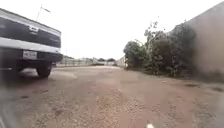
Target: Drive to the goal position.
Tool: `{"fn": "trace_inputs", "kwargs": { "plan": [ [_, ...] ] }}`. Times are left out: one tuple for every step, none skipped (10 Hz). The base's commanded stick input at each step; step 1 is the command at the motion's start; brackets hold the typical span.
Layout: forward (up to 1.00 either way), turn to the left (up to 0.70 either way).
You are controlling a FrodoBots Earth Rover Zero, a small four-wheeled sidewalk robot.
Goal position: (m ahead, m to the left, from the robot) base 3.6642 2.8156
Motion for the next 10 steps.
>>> {"fn": "trace_inputs", "kwargs": {
  "plan": [
    [0.30,0.00],
    [0.30,0.00],
    [0.30,0.00],
    [0.30,0.00],
    [0.30,0.00],
    [0.30,0.00],
    [0.30,0.00],
    [0.30,0.00],
    [0.30,0.00],
    [0.30,0.00]
  ]
}}
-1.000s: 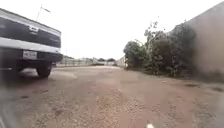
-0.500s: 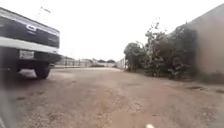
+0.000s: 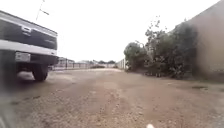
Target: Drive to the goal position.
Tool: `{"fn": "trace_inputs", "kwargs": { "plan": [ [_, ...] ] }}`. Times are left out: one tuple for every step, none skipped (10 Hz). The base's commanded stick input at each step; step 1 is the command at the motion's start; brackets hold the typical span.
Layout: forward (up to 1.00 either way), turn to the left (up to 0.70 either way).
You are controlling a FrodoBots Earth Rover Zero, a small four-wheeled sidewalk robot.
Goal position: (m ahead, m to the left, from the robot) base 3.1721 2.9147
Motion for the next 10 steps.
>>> {"fn": "trace_inputs", "kwargs": {
  "plan": [
    [0.30,0.00],
    [0.30,0.00],
    [0.30,0.00],
    [0.30,0.00],
    [0.30,0.00],
    [0.30,0.00],
    [0.30,0.00],
    [0.30,0.04],
    [0.30,0.21],
    [0.30,0.39]
  ]
}}
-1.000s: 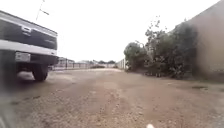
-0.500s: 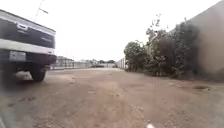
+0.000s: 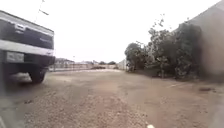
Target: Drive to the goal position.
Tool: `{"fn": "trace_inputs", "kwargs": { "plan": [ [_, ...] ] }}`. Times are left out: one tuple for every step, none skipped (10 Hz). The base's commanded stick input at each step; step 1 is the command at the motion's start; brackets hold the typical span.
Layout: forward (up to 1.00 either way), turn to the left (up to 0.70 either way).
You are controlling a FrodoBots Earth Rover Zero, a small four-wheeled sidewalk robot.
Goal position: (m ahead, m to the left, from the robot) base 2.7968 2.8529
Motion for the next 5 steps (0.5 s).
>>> {"fn": "trace_inputs", "kwargs": {
  "plan": [
    [0.30,0.56],
    [0.30,0.34],
    [0.30,0.00],
    [0.30,0.00],
    [0.30,0.00]
  ]
}}
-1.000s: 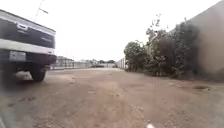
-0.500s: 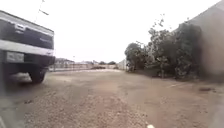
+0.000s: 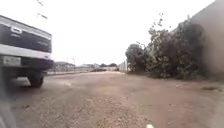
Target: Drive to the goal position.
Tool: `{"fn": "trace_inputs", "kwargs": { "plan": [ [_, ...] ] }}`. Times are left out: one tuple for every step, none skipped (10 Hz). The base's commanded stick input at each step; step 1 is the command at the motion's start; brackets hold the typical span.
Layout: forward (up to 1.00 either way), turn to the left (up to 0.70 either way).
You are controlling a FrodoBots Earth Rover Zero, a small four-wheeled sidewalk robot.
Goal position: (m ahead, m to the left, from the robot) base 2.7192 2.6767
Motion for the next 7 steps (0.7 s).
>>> {"fn": "trace_inputs", "kwargs": {
  "plan": [
    [0.30,0.00],
    [0.30,0.00],
    [0.30,0.00],
    [0.30,0.00],
    [0.30,0.00],
    [0.30,0.00],
    [0.30,0.00]
  ]
}}
